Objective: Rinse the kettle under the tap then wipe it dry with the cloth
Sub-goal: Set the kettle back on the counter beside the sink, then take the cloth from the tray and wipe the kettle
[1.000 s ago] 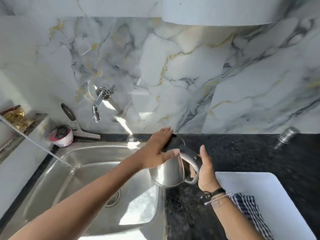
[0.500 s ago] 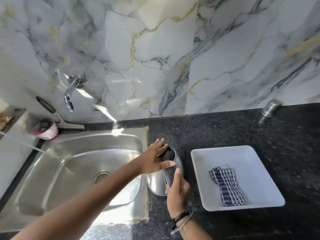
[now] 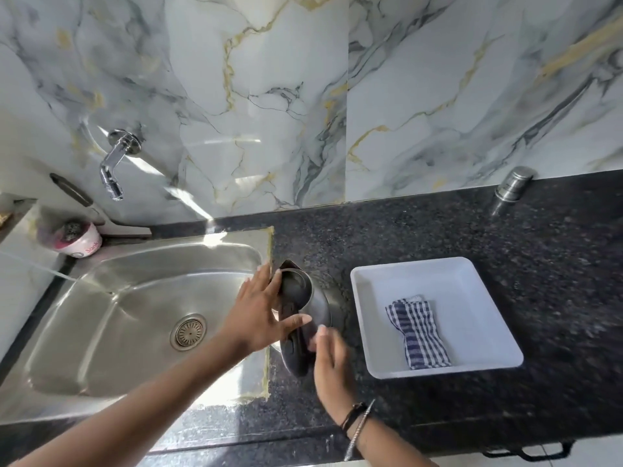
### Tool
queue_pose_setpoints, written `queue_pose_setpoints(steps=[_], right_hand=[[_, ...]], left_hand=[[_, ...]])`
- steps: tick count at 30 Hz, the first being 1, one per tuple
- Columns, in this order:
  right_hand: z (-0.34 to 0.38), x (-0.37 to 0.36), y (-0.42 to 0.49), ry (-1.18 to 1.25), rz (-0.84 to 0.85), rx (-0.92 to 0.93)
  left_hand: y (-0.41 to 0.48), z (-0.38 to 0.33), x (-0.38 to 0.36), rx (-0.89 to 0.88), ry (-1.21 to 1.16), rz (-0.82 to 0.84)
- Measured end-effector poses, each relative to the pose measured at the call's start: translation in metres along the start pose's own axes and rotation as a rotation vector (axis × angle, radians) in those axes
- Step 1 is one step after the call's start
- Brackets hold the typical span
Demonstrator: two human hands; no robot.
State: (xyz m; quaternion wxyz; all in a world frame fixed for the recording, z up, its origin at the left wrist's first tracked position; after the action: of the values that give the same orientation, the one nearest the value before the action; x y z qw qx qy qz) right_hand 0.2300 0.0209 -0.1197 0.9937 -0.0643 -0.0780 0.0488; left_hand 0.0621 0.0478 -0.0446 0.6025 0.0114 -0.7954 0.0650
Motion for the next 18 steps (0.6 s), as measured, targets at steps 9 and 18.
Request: queue_pose_setpoints(steps=[9, 18], right_hand=[[-0.002, 0.121, 0.089, -1.018, -0.092, -0.018], [-0.060, 0.119, 0.099, -1.308, 0.073, -0.245]], left_hand=[[-0.001, -0.030, -0.006, 0.062, 0.099, 0.022], [0.032, -0.006, 0.008, -0.413, 0.248, 0.332]])
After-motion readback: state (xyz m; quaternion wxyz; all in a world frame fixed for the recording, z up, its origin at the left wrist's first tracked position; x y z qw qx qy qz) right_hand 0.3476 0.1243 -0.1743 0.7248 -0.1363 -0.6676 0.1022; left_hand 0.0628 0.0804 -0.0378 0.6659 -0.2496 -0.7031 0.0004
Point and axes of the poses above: each hand's wrist, its own y-axis towards the middle knuckle, its own x-axis out of the back of the hand, z = x × y, the point moved 5 cm from there along y, towards the middle knuckle, and after that the axes turned 2 degrees about y, right-handed, at the moved point
